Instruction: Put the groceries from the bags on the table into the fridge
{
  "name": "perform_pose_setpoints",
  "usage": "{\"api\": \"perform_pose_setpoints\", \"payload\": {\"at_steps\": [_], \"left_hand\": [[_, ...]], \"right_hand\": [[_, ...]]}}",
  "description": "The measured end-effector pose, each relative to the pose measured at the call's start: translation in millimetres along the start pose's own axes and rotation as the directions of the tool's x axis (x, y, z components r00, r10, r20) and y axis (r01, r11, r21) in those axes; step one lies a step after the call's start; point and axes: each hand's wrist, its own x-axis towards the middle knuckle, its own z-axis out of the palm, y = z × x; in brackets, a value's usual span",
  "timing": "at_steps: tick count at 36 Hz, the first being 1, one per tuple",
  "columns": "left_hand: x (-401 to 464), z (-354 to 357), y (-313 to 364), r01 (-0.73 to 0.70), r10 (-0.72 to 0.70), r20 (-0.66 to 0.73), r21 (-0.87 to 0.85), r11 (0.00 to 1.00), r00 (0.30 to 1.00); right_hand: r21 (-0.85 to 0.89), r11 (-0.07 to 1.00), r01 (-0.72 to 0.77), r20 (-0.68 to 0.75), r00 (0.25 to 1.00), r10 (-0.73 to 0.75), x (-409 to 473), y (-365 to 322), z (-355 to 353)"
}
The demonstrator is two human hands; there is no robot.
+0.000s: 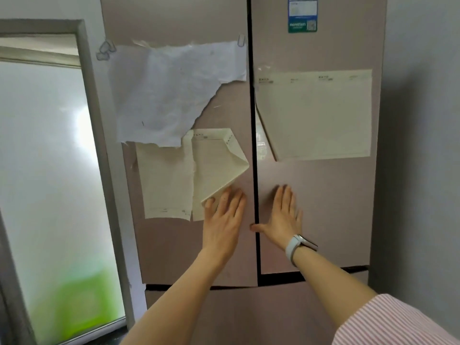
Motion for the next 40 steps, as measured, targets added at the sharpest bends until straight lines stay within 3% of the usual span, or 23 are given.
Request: {"api": "perform_pose_setpoints", "payload": {"at_steps": [6, 10, 18, 24, 29, 33, 36, 40], "left_hand": [[-32.8, 2.5, -9.3, -0.150, 0.136, -0.270, -0.032, 0.988, 0.953], [-35.3, -4.0, -12.9, -0.135, 0.085, -0.406, -0.096, 0.986, 0.910], [-15.8, -12.2, -34.1, -0.114, 0.021, -0.411, -0.205, 0.972, 0.912], [2.9, -16.3, -37.8, -0.063, -0.069, -0.403, -0.305, 0.950, 0.913], [2.1, -23.2, -20.7, -0.194, -0.011, -0.498, -0.358, 0.913, 0.867], [1.5, -16.3, -16.8, -0.122, -0.030, -0.418, -0.333, 0.935, 0.908], [8.5, 0.1, -20.4, 0.057, -0.096, -0.207, -0.184, 0.981, 0.974], [23.0, 19.6, -23.2, 0.203, -0.200, 0.037, -0.158, 0.966, 0.979]], "right_hand": [[-0.008, 1.000, 0.031, 0.020, 0.999, -0.030, 1.4, 3.5, 3.9], [-0.021, 0.999, 0.026, 0.020, 0.999, -0.026, 0.3, 0.8, 4.4], [-0.036, 0.998, -0.053, -0.192, 0.980, 0.045, 4.3, -13.9, 33.6], [-0.016, 1.000, -0.014, -0.210, 0.978, 0.011, 8.9, -8.0, 34.3], [-0.010, 1.000, -0.019, -0.167, 0.986, 0.017, 6.1, -5.0, 33.2], [0.032, 0.999, 0.019, -0.121, 0.993, -0.015, 7.5, -1.8, 33.2], [0.063, 0.995, 0.072, -0.086, 0.994, -0.067, 7.6, 5.4, 26.9], [0.220, 0.967, 0.129, 0.025, 0.990, -0.137, 4.8, 13.5, 7.0]]}}
